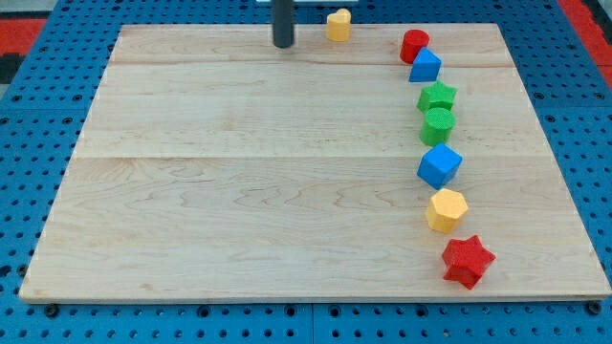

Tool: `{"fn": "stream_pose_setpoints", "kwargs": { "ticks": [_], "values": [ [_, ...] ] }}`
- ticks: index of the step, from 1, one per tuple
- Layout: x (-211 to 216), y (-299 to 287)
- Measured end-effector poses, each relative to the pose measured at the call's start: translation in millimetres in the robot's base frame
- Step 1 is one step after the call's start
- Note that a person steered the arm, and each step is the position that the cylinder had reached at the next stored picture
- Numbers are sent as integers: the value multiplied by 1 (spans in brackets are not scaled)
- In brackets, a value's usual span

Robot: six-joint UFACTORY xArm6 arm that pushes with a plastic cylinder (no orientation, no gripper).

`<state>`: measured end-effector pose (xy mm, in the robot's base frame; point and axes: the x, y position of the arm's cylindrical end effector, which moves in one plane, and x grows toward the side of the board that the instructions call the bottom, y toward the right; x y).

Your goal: Touch the bottom of the yellow heart

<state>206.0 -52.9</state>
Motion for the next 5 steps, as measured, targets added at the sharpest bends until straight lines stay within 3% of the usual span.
{"fn": "stream_pose_setpoints", "kwargs": {
  "ticks": [3,4,5],
  "values": [
    [-13,10],
    [9,26],
    [11,100]
  ]
}}
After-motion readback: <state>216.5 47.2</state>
